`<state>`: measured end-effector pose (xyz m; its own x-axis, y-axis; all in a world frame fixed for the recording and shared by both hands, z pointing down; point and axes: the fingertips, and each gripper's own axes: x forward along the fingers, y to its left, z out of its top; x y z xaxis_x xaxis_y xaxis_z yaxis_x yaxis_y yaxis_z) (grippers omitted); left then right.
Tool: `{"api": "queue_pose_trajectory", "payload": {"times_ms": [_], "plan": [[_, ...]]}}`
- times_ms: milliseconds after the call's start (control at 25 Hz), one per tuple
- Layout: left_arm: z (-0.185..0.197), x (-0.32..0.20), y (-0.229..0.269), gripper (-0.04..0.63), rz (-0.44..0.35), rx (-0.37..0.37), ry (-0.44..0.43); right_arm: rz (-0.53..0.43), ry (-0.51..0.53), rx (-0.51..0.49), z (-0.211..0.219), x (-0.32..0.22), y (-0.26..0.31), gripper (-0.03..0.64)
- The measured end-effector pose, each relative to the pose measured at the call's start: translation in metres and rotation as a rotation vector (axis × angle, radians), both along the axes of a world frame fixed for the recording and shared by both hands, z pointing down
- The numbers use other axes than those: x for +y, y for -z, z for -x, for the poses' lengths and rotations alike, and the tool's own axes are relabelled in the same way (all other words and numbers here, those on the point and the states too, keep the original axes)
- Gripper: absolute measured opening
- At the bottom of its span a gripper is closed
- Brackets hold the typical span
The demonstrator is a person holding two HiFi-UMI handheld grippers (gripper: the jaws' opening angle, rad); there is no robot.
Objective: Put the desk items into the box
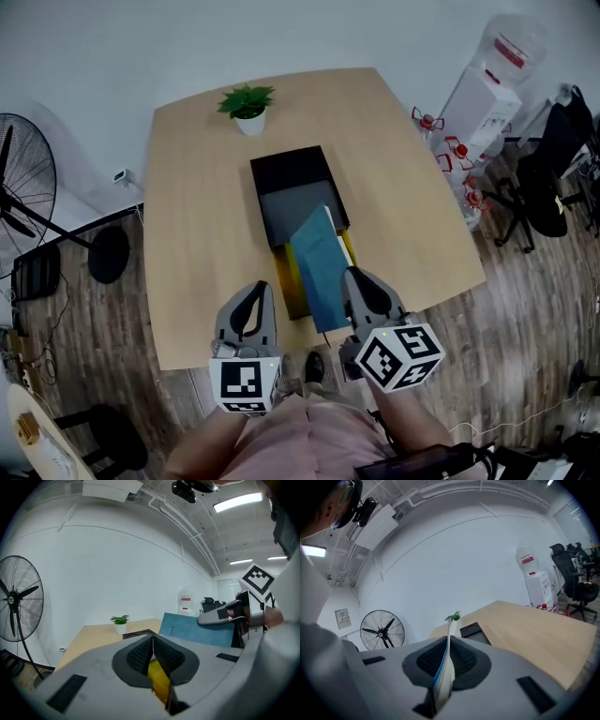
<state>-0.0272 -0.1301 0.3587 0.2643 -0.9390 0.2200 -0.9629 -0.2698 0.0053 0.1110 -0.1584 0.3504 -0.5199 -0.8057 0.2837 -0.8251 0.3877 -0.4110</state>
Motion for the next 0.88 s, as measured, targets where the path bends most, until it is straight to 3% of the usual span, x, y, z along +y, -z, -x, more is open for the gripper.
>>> {"api": "queue_pose_trajectory", "payload": {"times_ms": [480,720,880], "plan": [[0.003,-0.004,-0.025,0.015,0.07,-0.011,-0.036,0.107,-0.035,-0.012,0.001,-0.002,-0.044,0.023],[0.0,-0.006,-0.03,0.015,0.093,0.022,-0.031,0.169,-0.057,-0.024,-0.003,0.0,-0.068,0.023],[0.0,-0.004,-0.038,0.015,0.106,-0.016,-0.057,0.196,-0.087,-0.04,-0.007,0.0,-0.079,0.023]]}}
